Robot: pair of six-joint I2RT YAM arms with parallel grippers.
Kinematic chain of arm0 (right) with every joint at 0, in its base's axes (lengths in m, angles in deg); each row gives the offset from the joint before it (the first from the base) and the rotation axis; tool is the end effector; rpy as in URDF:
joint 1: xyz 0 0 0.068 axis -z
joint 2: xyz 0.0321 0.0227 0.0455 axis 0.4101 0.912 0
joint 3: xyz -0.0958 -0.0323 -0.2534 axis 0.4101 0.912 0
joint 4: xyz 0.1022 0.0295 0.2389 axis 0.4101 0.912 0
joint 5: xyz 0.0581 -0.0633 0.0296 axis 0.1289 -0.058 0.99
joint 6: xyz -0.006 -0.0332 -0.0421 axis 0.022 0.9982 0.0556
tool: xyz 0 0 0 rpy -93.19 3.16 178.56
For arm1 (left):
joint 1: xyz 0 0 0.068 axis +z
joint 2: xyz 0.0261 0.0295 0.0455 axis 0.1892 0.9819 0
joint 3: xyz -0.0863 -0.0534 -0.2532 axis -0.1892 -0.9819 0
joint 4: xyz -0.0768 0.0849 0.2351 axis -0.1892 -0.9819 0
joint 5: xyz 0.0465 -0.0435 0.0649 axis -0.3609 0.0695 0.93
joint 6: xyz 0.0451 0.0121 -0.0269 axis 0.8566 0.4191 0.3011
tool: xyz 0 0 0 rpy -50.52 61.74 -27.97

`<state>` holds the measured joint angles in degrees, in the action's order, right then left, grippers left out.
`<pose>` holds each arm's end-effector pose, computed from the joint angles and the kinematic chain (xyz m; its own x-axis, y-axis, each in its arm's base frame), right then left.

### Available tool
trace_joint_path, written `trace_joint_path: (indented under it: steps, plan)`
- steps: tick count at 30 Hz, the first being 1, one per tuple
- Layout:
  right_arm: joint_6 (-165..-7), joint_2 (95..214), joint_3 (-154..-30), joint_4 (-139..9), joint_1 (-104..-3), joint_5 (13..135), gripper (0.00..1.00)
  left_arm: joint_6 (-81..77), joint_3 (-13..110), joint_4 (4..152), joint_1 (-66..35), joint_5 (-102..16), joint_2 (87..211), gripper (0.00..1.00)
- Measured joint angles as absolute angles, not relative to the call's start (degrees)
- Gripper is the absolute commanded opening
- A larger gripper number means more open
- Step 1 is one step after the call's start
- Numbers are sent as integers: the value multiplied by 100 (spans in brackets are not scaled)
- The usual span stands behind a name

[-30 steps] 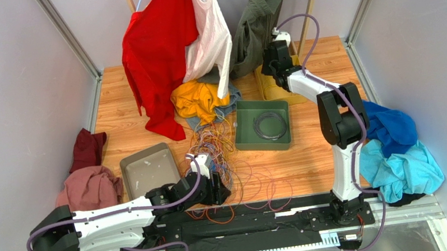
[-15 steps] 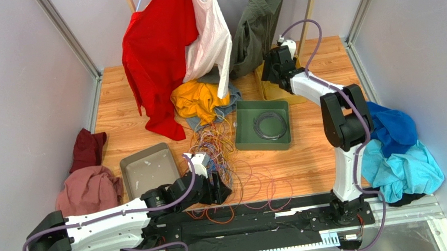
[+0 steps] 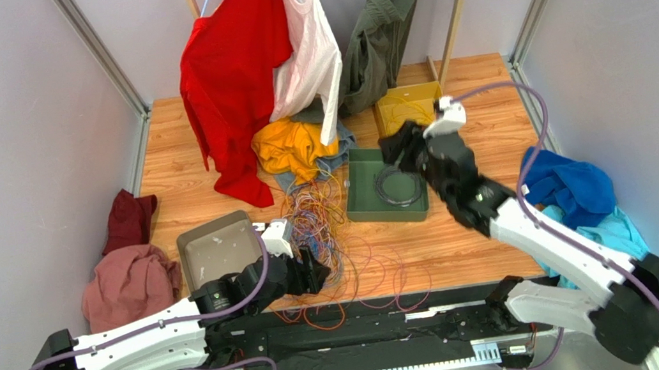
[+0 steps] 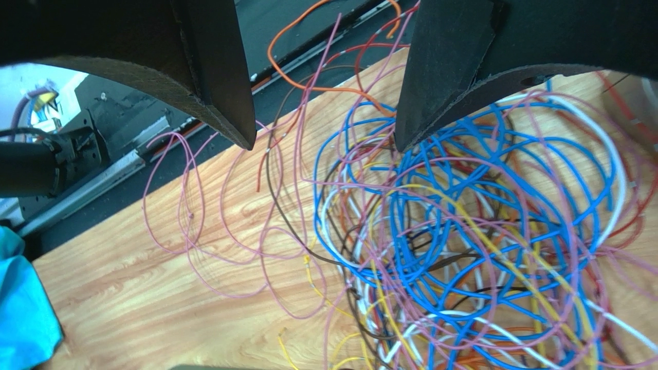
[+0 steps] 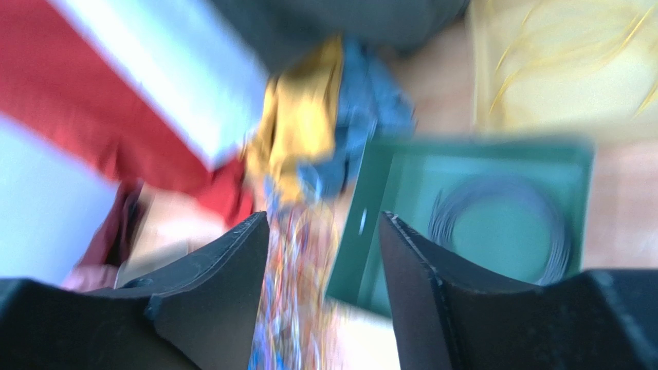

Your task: Untangle the cables

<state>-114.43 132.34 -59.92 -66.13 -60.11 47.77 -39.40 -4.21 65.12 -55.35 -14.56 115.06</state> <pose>0.2005 0.1308 0.3069 -0.3362 0.4271 -0.8394 -0.1278 0.8623 0.4900 0.0769 -0.1438 0.1955 -0.7011 -0.1668 -0.6932 0.3194 0.7958 -0.5145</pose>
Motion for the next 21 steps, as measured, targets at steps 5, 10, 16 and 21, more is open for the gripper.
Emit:
trace_joint_path:
  steps: [5, 10, 16, 21]
  plan:
    - [-11705, 11929, -4609, -6383, -7137, 4589, 58, -4006, -421, 6114, -5535, -1215, 11106, 76]
    - [-11773, 11805, -4027, -6143, -8339, 4434, 58, -4017, -418, 5841, -5535, -1047, 10859, 74]
    - [-11878, 12362, -3627, -6257, -9063, 4290, 58, -3827, -71, 6064, -5535, -1119, 11657, 57]
    - [-11902, 12524, -3485, -6436, -9174, 4294, 58, -3632, 528, 6517, -5535, -1399, 13047, 56]
